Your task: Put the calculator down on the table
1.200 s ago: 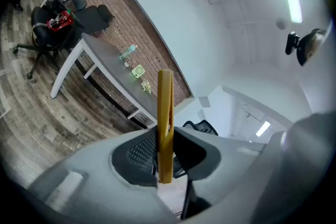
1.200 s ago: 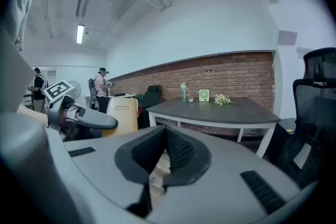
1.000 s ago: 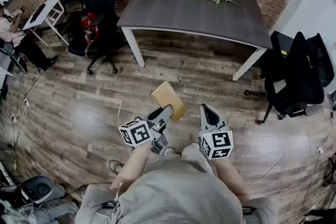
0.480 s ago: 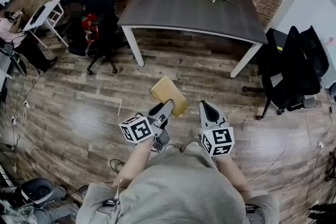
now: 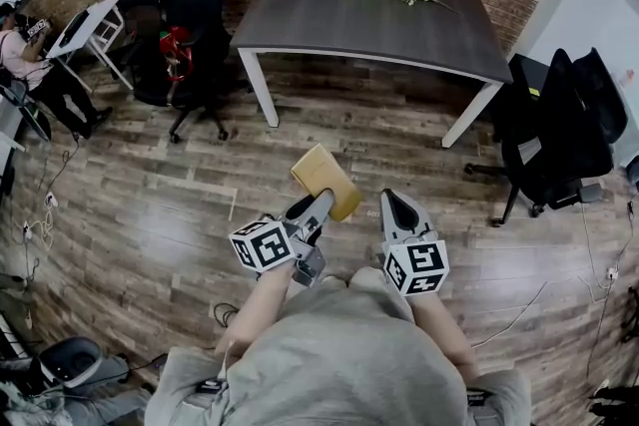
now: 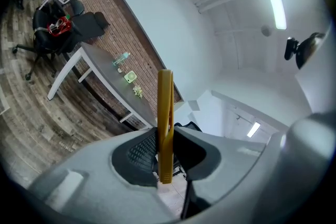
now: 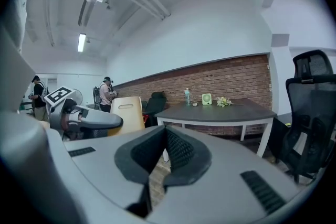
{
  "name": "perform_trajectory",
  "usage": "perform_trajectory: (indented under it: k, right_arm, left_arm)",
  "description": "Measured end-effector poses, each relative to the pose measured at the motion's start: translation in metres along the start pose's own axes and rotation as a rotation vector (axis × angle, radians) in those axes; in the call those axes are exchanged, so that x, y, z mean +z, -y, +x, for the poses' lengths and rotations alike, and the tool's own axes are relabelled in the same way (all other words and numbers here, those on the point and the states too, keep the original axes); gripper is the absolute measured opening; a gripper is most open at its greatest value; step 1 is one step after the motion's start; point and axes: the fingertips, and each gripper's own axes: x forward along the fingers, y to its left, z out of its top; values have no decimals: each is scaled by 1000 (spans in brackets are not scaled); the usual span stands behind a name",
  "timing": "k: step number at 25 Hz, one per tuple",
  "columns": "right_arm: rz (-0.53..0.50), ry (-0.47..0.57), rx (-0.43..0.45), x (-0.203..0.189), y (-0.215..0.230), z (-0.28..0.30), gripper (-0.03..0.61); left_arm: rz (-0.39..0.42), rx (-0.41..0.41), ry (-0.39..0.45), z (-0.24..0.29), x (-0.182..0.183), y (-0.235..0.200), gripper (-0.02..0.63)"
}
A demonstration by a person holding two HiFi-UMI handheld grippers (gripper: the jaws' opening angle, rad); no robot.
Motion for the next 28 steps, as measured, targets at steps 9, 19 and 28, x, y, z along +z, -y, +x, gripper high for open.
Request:
perform_trajectory:
  k: [9,19,28]
  right_arm:
    - [12,-2,-11,-4,-6,-3,2]
    - [26,-27,-6,-12,22,25,2]
    - [14,-33,13,5,65,92,2]
  left_arm:
    - [-2,7,-8,-7,1,-6,89]
    - [4,5,-13,26,7,-15,89]
    - [3,25,-3,84,45,-46,89]
